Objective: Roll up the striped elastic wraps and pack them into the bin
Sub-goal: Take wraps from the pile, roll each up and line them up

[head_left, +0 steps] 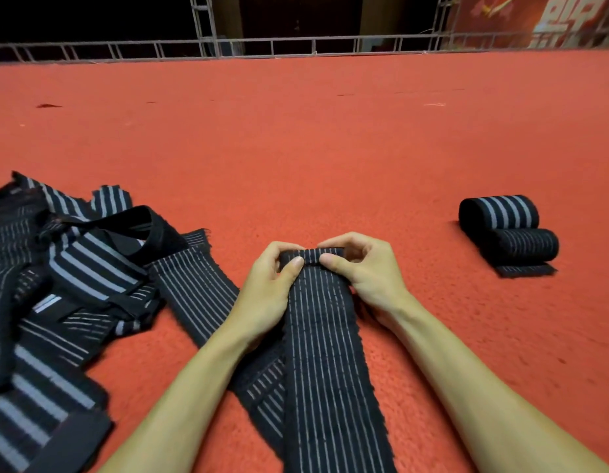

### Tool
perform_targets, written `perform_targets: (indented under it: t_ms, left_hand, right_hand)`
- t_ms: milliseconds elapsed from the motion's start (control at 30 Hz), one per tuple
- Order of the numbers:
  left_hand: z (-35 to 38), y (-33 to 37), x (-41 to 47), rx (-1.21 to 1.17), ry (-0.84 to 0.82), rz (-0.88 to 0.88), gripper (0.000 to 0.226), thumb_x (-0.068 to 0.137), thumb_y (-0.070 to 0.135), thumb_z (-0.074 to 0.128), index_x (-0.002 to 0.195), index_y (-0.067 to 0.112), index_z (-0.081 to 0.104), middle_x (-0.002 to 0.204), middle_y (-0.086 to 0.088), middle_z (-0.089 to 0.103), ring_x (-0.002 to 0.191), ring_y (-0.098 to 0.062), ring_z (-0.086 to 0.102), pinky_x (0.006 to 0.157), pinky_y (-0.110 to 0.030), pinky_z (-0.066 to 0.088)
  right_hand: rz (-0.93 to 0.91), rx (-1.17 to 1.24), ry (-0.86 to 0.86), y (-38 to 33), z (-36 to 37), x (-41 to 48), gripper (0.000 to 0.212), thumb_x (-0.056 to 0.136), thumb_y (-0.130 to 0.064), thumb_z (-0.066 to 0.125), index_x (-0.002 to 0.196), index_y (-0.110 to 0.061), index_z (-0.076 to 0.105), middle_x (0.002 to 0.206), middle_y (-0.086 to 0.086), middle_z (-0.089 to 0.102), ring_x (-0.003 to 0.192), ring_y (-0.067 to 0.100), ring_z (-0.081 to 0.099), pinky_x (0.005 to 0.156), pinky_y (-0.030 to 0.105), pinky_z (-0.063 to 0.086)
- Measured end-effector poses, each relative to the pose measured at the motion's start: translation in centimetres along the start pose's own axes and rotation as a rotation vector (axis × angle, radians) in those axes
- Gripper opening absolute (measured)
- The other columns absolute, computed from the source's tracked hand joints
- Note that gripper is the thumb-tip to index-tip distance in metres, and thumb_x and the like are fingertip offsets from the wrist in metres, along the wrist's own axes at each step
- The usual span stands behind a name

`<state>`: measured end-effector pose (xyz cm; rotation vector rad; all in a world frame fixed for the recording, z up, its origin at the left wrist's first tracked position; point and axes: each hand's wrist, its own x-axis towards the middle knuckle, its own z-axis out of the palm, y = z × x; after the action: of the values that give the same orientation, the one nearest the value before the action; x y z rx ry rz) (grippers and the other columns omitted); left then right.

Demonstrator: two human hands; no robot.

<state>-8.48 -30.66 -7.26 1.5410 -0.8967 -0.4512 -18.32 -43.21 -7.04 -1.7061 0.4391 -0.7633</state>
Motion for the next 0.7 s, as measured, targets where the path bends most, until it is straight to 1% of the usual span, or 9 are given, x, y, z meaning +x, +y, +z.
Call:
perform_targets:
  t_ms: [100, 133, 167, 233, 333, 400, 500, 600, 700]
  left_hand:
    - [-0.06, -0.01, -0.05, 0.045, 0.017, 0.054, 0.012, 0.099, 0.012, 0.047, 0.101, 0.022, 0.055, 0.097, 0.001, 0.062, 0.085, -0.004, 0.059, 0.074, -0.019, 0.049]
    - [-0.08, 0.07, -0.1, 0.046, 0.025, 0.073, 0.014, 0.099, 0.011, 0.047, 0.101, 0.022, 0.054, 0.096, 0.003, 0.061, 0.083, -0.003, 0.058, 0.073, -0.018, 0.049]
    - [-0.06, 0.17, -0.16, 0.044, 0.031, 0.094, 0.016, 0.098, 0.009, 0.046, 0.1, 0.023, 0.054, 0.095, 0.004, 0.06, 0.081, -0.001, 0.057, 0.072, -0.018, 0.048]
    - [0.03, 0.36, -0.32, 0.017, 0.035, 0.112, 0.021, 0.097, 0.004, 0.046, 0.098, 0.024, 0.054, 0.094, 0.006, 0.059, 0.08, 0.001, 0.056, 0.072, -0.016, 0.048]
    - [0.1, 0.33, -0.38, -0.073, 0.041, 0.074, 0.021, 0.096, 0.005, 0.051, 0.099, 0.024, 0.059, 0.099, 0.003, 0.063, 0.091, -0.009, 0.061, 0.079, -0.024, 0.052]
    - [0.09, 0.38, -0.33, -0.091, 0.029, 0.034, 0.022, 0.094, 0.008, 0.054, 0.103, 0.026, 0.062, 0.102, 0.002, 0.065, 0.095, -0.012, 0.062, 0.083, -0.029, 0.052]
    - [0.31, 0.69, -0.33, -0.207, 0.029, -0.065, 0.02, 0.093, 0.017, 0.057, 0.11, 0.027, 0.062, 0.101, -0.003, 0.064, 0.089, -0.013, 0.063, 0.076, -0.029, 0.052]
    - [0.42, 0.84, -0.24, -0.19, 0.091, -0.115, 0.021, 0.095, 0.033, 0.052, 0.11, 0.021, 0.062, 0.107, -0.004, 0.065, 0.091, -0.011, 0.064, 0.077, -0.027, 0.051]
    - [0.56, 0.95, -0.36, -0.126, 0.079, -0.101, 0.03, 0.098, 0.039, 0.045, 0.103, 0.015, 0.062, 0.098, -0.004, 0.067, 0.085, -0.012, 0.064, 0.078, -0.03, 0.052]
  right_hand:
    - [0.008, -0.001, -0.036, -0.2, 0.02, -0.12, 0.005, 0.084, -0.011, 0.071, 0.089, -0.013, 0.072, 0.079, -0.003, 0.07, 0.072, 0.006, 0.061, 0.061, 0.022, 0.048]
    - [0.026, 0.01, -0.048, -0.37, 0.1, -0.21, 0.006, 0.086, -0.018, 0.069, 0.087, -0.013, 0.072, 0.077, 0.002, 0.068, 0.068, 0.011, 0.059, 0.059, 0.028, 0.047]
    - [0.045, 0.019, -0.053, -0.37, 0.21, -0.28, 0.015, 0.089, -0.025, 0.066, 0.082, -0.013, 0.071, 0.07, 0.003, 0.064, 0.061, 0.015, 0.054, 0.053, 0.029, 0.043]
    - [0.076, 0.037, -0.051, -0.45, 0.29, -0.36, 0.028, 0.091, -0.034, 0.061, 0.073, -0.014, 0.069, 0.059, 0.0, 0.054, 0.051, 0.013, 0.045, 0.045, 0.023, 0.034]
    - [0.105, 0.106, -0.047, -0.49, 0.16, -0.45, 0.024, 0.09, -0.028, 0.063, 0.083, -0.006, 0.072, 0.072, 0.009, 0.064, 0.065, 0.02, 0.054, 0.057, 0.029, 0.041]
    - [0.1, 0.129, -0.048, -0.39, -0.05, -0.55, 0.015, 0.088, -0.022, 0.066, 0.088, -0.008, 0.073, 0.082, 0.009, 0.07, 0.073, 0.017, 0.06, 0.065, 0.034, 0.046]
    - [0.053, 0.095, -0.053, -0.26, -0.21, -0.58, 0.008, 0.084, -0.011, 0.071, 0.091, -0.013, 0.073, 0.085, 0.0, 0.073, 0.078, 0.008, 0.065, 0.069, 0.024, 0.051]
    - [0.014, 0.048, -0.047, -0.3, -0.22, -0.55, 0.015, 0.08, -0.005, 0.074, 0.089, -0.018, 0.073, 0.084, -0.002, 0.073, 0.078, 0.007, 0.066, 0.071, 0.022, 0.051]
    - [-0.003, 0.078, -0.043, -0.37, -0.25, -0.65, 0.02, 0.078, 0.0, 0.074, 0.084, -0.019, 0.072, 0.079, -0.003, 0.071, 0.073, 0.007, 0.064, 0.064, 0.022, 0.051]
